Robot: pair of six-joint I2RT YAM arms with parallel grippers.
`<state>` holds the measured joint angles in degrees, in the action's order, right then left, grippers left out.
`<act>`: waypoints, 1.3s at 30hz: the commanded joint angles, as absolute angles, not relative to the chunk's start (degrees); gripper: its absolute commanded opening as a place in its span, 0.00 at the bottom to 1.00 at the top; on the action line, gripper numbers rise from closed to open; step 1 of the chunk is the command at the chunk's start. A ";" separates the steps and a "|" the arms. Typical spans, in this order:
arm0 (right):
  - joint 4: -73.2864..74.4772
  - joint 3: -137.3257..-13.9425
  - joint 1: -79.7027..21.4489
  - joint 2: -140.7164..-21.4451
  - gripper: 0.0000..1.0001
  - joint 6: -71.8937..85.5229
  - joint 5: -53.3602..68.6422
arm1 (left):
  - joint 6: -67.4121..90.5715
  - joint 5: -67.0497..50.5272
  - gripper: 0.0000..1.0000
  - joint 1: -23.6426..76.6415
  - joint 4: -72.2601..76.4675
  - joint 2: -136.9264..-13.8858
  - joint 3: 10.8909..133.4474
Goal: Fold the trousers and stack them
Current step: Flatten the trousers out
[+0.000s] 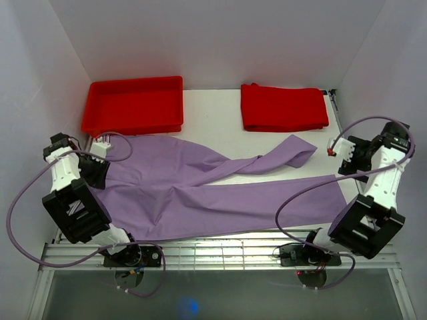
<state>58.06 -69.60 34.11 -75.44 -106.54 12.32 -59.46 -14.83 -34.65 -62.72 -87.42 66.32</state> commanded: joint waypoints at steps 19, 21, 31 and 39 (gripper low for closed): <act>65.57 -120.51 7.49 -123.48 0.95 -64.16 16.79 | -34.46 -28.04 0.57 -11.78 -52.74 -104.66 83.33; 63.11 -116.48 5.81 -122.79 0.95 -64.95 15.83 | -33.14 -26.72 0.57 -11.78 -51.60 -105.90 82.27; 60.91 -97.83 0.53 -117.87 0.61 -68.47 12.75 | -31.46 -21.36 0.56 -11.69 -49.22 -106.53 75.06; 60.82 -104.84 2.37 -110.32 0.08 -67.33 15.19 | -31.20 -21.53 0.56 -11.69 -48.96 -103.36 72.60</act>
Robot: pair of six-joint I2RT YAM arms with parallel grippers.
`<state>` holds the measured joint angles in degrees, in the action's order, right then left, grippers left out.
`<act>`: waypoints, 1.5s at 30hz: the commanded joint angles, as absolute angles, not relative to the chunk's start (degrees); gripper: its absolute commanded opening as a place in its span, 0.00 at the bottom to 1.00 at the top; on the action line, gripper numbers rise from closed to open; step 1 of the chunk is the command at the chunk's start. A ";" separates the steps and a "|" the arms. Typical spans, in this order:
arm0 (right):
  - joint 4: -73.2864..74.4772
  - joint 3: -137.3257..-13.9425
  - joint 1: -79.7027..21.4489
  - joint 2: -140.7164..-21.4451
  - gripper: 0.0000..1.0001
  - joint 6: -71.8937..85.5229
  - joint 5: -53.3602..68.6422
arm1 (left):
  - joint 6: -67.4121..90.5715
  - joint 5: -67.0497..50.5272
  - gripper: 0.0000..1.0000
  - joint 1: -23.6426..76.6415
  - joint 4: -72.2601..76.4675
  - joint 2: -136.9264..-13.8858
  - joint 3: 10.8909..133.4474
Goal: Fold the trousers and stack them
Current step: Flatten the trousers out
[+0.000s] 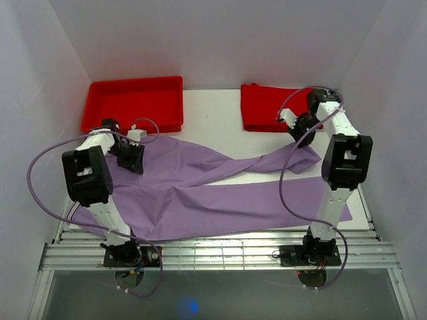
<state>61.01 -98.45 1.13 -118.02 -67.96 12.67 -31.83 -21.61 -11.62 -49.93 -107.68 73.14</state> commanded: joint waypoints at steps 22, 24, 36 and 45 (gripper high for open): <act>58.87 -67.53 9.74 -72.91 0.88 -87.56 12.46 | -31.20 -22.15 0.55 -11.87 -49.83 -103.18 74.09; 65.87 -78.87 11.33 -83.60 0.85 -82.46 15.10 | -31.20 -22.41 0.55 -11.87 -49.92 -103.01 74.09; 73.23 -102.39 11.43 -110.03 0.80 -72.09 15.12 | -31.29 -23.38 0.55 -11.78 -48.96 -103.27 72.51; 66.10 -109.78 10.90 -124.71 0.88 -58.54 11.96 | -30.76 -24.43 0.55 -11.78 -48.16 -102.83 71.19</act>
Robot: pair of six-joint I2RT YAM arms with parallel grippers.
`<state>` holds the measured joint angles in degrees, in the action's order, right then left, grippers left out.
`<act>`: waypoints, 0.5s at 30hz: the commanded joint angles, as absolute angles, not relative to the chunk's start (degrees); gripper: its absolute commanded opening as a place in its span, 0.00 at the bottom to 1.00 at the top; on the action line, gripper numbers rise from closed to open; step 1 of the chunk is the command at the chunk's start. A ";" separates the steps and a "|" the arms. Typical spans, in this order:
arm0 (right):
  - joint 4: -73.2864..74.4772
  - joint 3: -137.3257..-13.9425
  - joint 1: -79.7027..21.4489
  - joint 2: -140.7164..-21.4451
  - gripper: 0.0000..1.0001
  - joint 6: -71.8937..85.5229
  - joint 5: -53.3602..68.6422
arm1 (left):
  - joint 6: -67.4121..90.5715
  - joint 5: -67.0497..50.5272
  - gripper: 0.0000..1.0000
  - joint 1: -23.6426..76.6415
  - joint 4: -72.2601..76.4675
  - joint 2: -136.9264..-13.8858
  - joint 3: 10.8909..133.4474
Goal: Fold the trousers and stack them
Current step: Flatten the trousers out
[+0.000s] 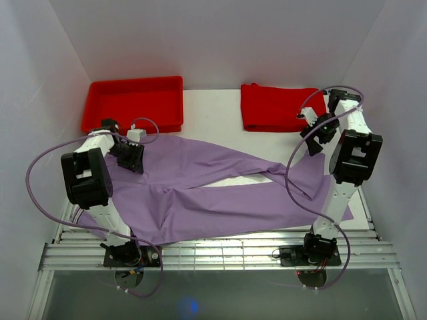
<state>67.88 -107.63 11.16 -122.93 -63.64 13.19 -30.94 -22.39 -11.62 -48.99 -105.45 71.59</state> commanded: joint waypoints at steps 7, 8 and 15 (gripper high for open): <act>71.45 -110.29 8.44 -128.32 0.38 -62.75 12.21 | -29.97 -23.73 0.54 -11.78 -48.34 -104.32 72.51; 72.41 -111.17 8.35 -127.36 0.20 -63.71 12.56 | -29.71 -22.86 0.53 -11.86 -48.34 -105.20 72.77; 74.79 -110.49 8.44 -109.80 0.08 -76.80 13.18 | -27.34 -19.00 0.19 -13.79 -48.78 -109.86 73.83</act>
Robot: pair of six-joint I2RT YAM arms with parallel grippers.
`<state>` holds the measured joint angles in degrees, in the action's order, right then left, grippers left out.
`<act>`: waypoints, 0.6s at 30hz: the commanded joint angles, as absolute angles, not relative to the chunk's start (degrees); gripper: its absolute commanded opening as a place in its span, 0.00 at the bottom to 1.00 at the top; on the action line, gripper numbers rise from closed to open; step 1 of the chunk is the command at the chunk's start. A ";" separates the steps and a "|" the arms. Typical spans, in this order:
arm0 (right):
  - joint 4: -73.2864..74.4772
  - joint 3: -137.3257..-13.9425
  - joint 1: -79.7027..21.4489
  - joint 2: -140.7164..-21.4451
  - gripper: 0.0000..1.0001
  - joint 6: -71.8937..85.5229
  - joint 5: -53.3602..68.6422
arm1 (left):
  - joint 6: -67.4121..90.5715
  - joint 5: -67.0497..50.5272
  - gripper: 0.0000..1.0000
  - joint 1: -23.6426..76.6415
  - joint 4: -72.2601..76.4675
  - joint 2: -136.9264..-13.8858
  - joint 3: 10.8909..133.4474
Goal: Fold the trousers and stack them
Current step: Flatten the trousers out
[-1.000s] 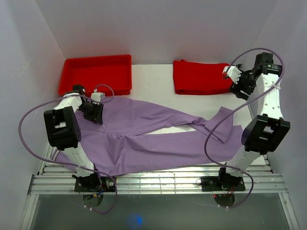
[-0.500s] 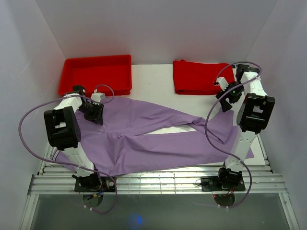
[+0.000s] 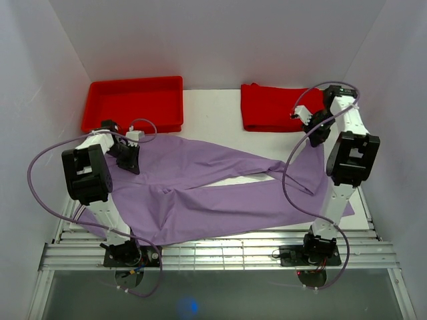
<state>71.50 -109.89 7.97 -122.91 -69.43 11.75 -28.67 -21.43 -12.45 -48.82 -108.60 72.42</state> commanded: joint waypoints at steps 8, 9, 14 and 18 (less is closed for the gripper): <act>63.40 -74.93 15.89 -71.44 0.08 -109.43 11.25 | -24.43 -15.38 0.00 -19.86 -49.57 -116.27 76.46; 58.93 -71.14 18.00 -68.76 0.08 -113.51 11.51 | -24.43 -15.03 0.00 -20.99 -49.48 -116.54 76.64; 53.96 -57.14 30.14 -60.04 0.08 -128.48 15.90 | -24.87 -13.28 0.00 -23.99 -49.22 -118.30 77.61; 54.31 -51.78 32.60 -56.79 0.23 -129.29 15.56 | -25.84 -12.92 0.00 -25.13 -49.04 -118.30 77.52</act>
<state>57.58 -53.43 31.44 -59.90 -110.65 14.28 -22.61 -23.27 -23.44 -53.69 -114.59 78.85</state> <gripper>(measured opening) 0.186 0.019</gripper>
